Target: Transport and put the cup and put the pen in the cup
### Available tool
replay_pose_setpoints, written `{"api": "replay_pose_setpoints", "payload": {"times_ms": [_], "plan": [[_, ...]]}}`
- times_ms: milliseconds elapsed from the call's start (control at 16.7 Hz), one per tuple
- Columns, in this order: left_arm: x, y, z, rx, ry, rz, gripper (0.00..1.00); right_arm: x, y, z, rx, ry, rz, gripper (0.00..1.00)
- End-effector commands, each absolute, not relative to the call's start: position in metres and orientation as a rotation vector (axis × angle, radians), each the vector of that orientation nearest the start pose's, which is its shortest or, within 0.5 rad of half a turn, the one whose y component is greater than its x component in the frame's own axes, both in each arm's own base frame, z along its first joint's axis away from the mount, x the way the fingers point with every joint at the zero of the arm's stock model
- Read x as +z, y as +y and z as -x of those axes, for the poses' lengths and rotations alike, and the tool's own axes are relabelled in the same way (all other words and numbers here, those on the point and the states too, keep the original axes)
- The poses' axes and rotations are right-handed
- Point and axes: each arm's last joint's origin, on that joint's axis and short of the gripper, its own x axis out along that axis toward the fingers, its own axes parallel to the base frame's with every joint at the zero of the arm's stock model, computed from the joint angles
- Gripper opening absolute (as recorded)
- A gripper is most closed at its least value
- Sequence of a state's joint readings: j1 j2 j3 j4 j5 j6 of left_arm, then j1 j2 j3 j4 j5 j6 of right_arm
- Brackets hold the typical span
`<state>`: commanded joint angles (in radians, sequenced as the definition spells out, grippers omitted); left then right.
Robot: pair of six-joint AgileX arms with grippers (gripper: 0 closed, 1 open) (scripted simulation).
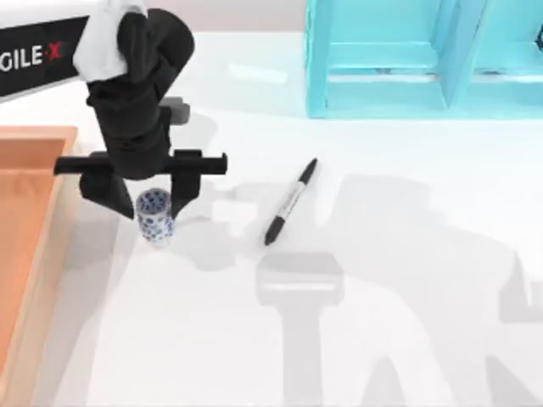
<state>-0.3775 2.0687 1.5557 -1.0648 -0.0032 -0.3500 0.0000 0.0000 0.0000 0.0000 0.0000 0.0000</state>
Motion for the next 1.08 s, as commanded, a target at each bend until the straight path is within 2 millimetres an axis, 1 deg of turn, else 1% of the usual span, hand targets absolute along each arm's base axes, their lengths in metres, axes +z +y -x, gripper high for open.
{"api": "replay_pose_setpoints", "payload": {"times_ms": [240, 300, 840, 960, 1080], "plan": [[0.165, -0.142, -0.368, -0.01, 1.576, -0.021, 0.98, 0.16, -0.001, -0.106, 0.0, 0.0, 0.0, 1.0], [0.165, -0.142, -0.368, -0.01, 1.576, -0.021, 1.0, 0.16, -0.001, -0.106, 0.0, 0.0, 0.0, 1.0], [0.165, -0.141, -0.368, -0.009, 1.576, -0.021, 1.0, 0.16, -0.001, -0.106, 0.0, 0.0, 0.0, 1.0], [0.172, -0.142, -0.371, -0.005, 1.58, -0.019, 1.0, 0.16, -0.001, -0.106, 0.0, 0.0, 0.0, 1.0], [0.188, -0.144, -0.375, -0.002, 1.587, -0.02, 1.0, 0.16, -0.001, -0.106, 0.0, 0.0, 0.0, 1.0]]}}
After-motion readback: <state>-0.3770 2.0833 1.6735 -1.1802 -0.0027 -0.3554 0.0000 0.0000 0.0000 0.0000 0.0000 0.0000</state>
